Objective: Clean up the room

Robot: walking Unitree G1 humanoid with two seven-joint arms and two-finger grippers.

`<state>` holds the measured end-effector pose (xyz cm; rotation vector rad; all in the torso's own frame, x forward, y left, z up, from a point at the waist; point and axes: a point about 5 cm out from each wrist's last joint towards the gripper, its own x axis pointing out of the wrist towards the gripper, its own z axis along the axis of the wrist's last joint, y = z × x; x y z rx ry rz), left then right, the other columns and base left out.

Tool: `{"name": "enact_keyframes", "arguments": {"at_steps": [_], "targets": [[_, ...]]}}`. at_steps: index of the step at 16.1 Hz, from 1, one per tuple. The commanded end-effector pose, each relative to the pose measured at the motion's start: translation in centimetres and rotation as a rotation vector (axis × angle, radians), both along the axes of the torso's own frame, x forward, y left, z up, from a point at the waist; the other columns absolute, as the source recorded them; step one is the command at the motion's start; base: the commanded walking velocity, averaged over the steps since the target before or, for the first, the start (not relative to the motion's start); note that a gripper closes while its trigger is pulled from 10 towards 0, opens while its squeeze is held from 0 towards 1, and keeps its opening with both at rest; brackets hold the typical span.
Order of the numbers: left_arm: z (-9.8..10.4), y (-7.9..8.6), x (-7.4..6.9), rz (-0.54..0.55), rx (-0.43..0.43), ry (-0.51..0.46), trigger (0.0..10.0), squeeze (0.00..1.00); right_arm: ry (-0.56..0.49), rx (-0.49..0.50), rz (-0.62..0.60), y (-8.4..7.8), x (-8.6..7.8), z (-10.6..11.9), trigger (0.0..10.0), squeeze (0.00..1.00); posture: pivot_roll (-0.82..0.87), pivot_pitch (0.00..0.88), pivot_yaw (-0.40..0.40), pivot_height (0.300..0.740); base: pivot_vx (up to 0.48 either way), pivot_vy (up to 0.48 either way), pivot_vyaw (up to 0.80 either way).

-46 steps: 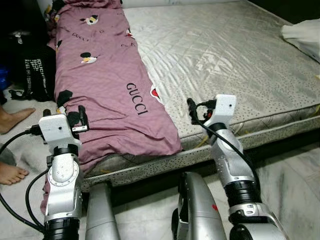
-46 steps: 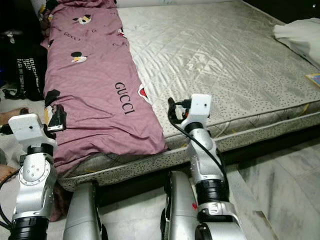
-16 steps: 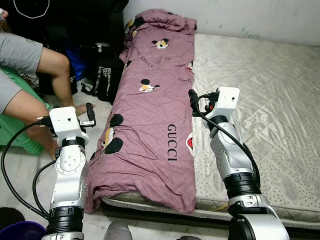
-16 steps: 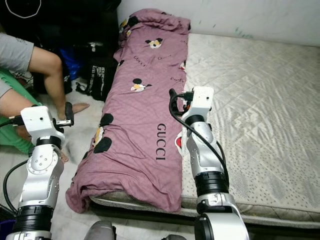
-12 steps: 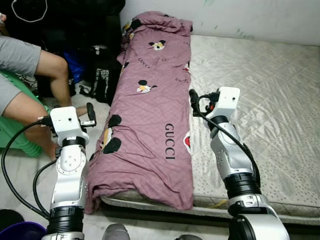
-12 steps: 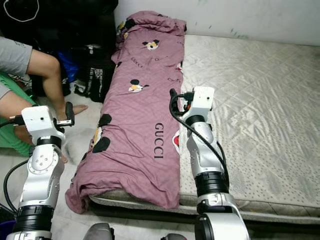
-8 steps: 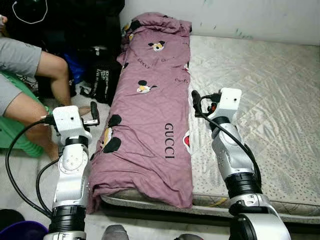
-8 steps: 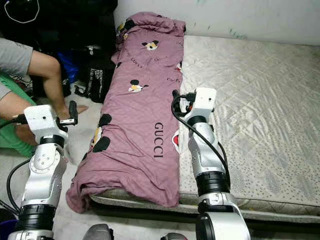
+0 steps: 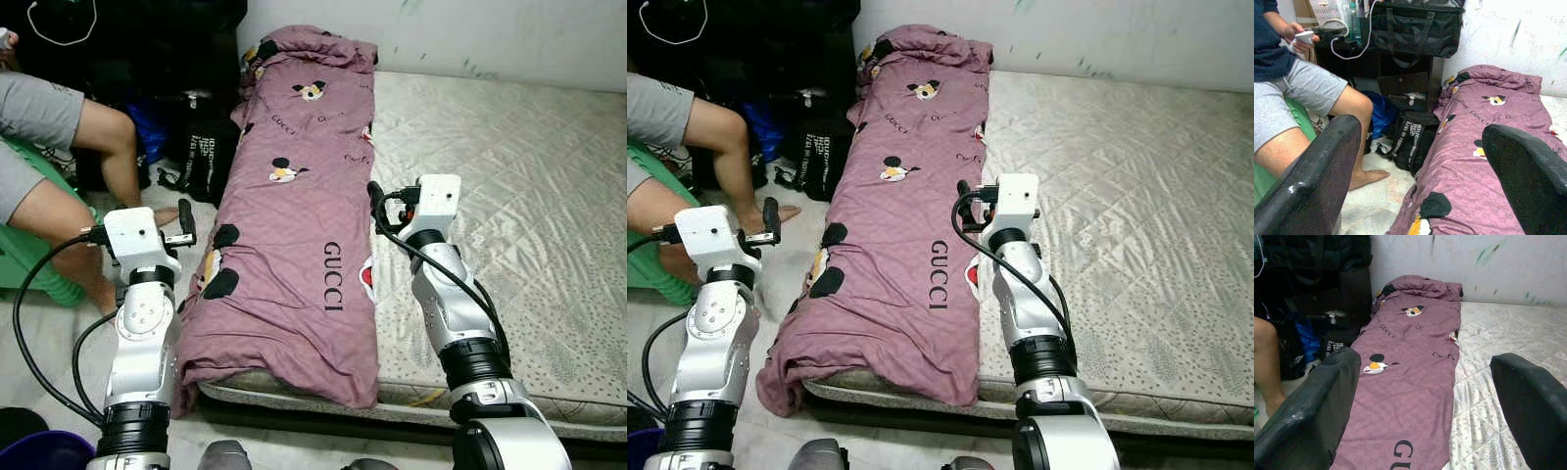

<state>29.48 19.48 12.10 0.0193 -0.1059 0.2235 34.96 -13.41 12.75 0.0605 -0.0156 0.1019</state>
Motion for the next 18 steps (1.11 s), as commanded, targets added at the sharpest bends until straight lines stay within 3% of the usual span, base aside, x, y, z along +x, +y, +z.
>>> {"name": "enact_keyframes", "arguments": {"at_steps": [1, 3, 7, 11, 18], "targets": [[0.1, -0.3, 0.2, -0.015, 0.001, 0.000, 10.0, 0.00, -0.009, 0.016, -0.004, -0.2, 0.2, 0.3, 10.0, 0.00, -0.04, 0.000, -0.043, 0.740, 0.000, 0.000, 0.00], [0.1, -0.4, 0.2, -0.019, 0.000, -0.001, 10.0, 0.00, 0.008, 0.019, -0.006, -0.1, 0.2, 0.1, 10.0, 0.00, -0.04, 0.000, -0.047, 0.740, 0.000, 0.000, 0.00], [-0.1, -0.5, 0.2, -0.019, -0.002, 0.000, 10.0, 0.00, 0.116, -0.112, -0.036, -0.4, 0.0, -2.1, 10.0, 0.00, -0.04, 0.000, -0.050, 0.740, 0.000, 0.000, 0.00], [-0.7, -0.2, 0.0, -0.006, -0.012, 0.020, 10.0, 0.00, 0.141, -0.085, -0.053, -0.6, -0.2, -2.6, 10.0, 0.00, -0.05, 0.000, -0.052, 0.740, 0.000, 0.000, 0.00], [-0.6, -0.3, 0.2, -0.010, -0.022, 0.016, 10.0, 0.00, 0.155, -0.068, -0.081, -1.1, 0.0, -2.7, 10.0, 0.00, -0.05, 0.000, -0.053, 0.740, 0.000, 0.000, -0.80]]}}
